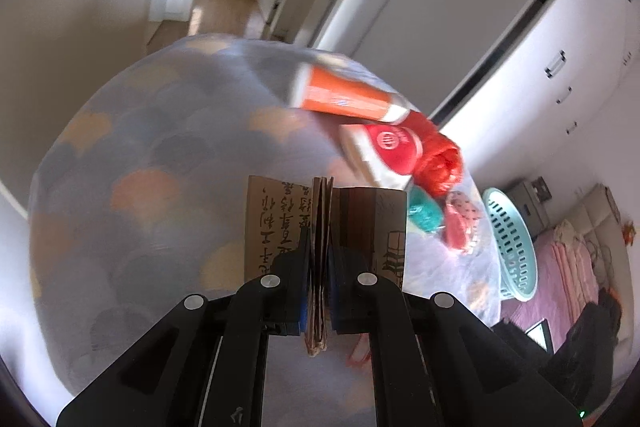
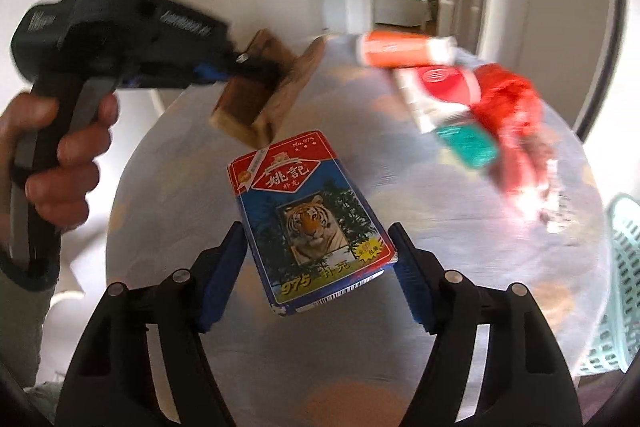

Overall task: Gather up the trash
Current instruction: 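Carry cardboard and cigarette pack over the basket and release both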

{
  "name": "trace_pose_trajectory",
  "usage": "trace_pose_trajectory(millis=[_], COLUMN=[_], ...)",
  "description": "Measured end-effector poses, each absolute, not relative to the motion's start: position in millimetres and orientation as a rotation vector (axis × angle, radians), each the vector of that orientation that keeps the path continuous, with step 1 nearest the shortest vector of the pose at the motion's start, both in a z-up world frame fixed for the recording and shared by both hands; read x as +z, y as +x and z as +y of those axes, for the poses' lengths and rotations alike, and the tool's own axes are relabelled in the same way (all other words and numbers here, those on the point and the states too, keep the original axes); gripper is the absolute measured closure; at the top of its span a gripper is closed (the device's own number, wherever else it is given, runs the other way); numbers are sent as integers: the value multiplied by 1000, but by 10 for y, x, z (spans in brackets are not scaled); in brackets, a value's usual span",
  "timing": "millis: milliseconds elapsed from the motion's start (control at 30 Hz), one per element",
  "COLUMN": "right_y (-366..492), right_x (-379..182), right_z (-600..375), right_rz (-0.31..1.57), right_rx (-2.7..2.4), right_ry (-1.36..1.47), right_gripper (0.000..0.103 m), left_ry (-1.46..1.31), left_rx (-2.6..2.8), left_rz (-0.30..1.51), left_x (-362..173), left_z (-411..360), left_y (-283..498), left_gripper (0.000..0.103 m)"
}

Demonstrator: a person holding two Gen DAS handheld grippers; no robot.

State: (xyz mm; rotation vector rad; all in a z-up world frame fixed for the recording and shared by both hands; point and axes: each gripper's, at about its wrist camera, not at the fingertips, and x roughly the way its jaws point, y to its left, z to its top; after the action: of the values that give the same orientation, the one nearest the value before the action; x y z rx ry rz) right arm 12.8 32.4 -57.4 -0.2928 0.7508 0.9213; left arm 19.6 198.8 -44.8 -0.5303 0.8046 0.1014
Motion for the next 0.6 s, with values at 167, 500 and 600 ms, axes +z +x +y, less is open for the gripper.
trace_pose_trajectory(millis=[167,500,600], right_y=[307,695,898], right_x=[-433,-45,-7], right_z=[-46,-1125,-1400], right_rz=[728,658,649], right_rx=[821,588,508], right_ry=[-246,-93,-43], right_gripper=[36,36,36], left_ry=[-492,-407,-363], left_rx=[50,-113,-175], left_rz=[811,786,778], left_x=[-364,-105,-12], left_z=[1739,1024,698], left_y=[392,938,1138], left_gripper=[97,98,97])
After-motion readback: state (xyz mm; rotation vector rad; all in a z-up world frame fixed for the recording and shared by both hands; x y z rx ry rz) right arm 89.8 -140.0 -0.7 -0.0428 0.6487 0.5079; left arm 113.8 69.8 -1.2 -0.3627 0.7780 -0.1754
